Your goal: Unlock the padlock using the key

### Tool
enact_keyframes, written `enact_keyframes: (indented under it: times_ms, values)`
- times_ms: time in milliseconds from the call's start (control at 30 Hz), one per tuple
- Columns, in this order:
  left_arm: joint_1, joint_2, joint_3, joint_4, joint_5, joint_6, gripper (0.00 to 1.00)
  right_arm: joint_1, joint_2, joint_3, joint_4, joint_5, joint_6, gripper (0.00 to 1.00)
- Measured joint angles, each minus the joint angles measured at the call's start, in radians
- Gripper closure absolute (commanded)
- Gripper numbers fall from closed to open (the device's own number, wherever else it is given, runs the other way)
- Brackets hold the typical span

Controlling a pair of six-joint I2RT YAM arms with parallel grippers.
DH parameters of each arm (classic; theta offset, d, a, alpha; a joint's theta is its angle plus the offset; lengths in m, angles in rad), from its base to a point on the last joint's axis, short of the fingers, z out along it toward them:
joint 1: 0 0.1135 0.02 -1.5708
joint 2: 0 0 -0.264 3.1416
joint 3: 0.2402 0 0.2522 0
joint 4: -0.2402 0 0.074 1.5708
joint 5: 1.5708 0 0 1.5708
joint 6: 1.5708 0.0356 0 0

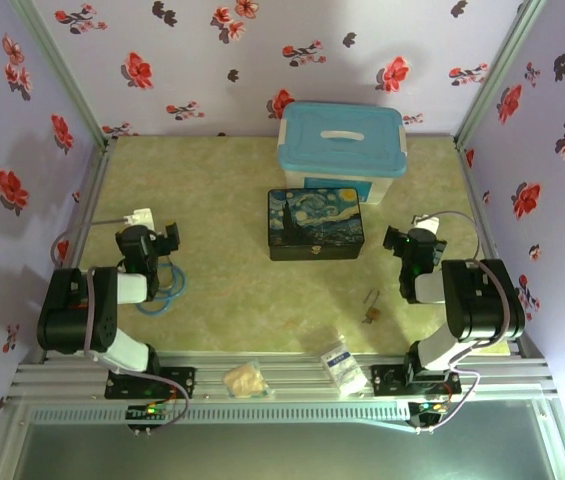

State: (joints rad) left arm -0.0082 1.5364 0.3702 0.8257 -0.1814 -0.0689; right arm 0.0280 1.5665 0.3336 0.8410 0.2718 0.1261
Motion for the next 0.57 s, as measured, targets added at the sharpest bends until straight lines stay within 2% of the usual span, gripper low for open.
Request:
enact_keyframes:
  times_ms: [567]
  values:
    - [-0.001, 0.004, 0.014, 0.027, 0.073, 0.043, 0.0, 0.0, -0.001, 0.035, 0.026, -0.015, -0.014, 0.01]
